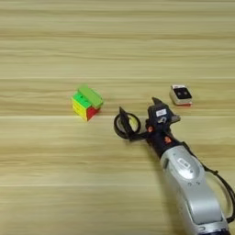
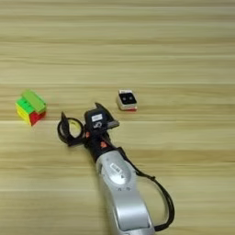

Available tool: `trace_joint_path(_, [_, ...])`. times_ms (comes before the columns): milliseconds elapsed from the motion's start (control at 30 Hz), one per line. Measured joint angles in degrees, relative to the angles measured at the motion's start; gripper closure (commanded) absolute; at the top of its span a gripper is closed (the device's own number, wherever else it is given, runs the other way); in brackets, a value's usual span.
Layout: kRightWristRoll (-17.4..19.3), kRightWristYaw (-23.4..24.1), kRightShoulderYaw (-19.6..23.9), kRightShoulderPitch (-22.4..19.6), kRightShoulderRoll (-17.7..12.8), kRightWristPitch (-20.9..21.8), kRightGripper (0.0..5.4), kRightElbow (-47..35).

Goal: Move the objects on the table

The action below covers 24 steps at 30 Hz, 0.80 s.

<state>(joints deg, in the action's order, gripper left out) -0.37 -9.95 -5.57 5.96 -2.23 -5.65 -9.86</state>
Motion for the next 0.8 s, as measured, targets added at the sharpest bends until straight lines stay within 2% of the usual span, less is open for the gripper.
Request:
trace_joint_path(233, [0.86, 3.36, 6.35, -4.13, -0.52, -0.1, 0.04, 1.31])
trace_joint_path(467, [1.79, 6.05, 11.73, -9.8, -1.34, 1.29, 0.04, 9.91])
trace_joint_path(800, [0.83, 8.17, 13.68, -14.51, -3.6, 6.52, 0.04, 22.25])
